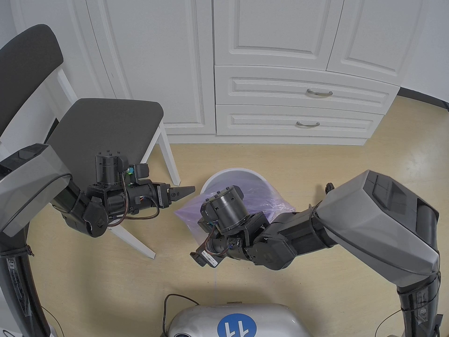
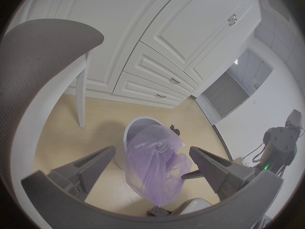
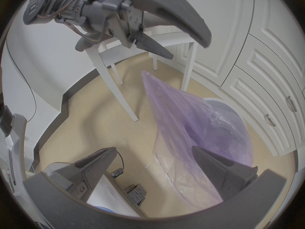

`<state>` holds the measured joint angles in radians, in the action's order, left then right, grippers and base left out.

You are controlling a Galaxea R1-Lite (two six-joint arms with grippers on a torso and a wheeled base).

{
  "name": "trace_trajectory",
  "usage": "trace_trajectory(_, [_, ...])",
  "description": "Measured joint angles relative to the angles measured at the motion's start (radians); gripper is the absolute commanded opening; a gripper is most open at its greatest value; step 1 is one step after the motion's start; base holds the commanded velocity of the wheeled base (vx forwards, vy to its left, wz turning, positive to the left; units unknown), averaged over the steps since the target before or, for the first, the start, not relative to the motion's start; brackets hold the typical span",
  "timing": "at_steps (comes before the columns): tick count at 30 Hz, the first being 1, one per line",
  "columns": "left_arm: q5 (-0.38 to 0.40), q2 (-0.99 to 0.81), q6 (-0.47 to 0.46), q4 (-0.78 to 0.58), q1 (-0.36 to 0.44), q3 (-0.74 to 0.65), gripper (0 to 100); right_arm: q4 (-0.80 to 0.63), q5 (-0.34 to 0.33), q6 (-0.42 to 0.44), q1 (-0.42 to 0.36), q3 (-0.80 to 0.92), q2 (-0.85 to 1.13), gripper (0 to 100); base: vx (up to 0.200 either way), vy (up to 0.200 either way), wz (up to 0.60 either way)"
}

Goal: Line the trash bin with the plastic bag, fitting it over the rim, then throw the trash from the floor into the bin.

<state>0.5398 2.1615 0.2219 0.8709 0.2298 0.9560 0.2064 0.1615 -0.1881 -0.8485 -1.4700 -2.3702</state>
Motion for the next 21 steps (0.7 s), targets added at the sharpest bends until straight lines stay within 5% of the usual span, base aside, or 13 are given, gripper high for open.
trace_trajectory(9, [-0.001, 0.011, -0.042, 0.005, -0.006, 0.0, 100, 0.011, 0.042, 0.065, 0.004, 0.029, 0.085, 100, 0.0, 0.0, 0.0])
trace_trajectory(21, [-0.001, 0.018, -0.089, 0.006, -0.007, -0.011, 100, 0.289, 0.256, 0.119, 0.167, 0.061, -0.004, 100, 0.0, 0.0, 0.0])
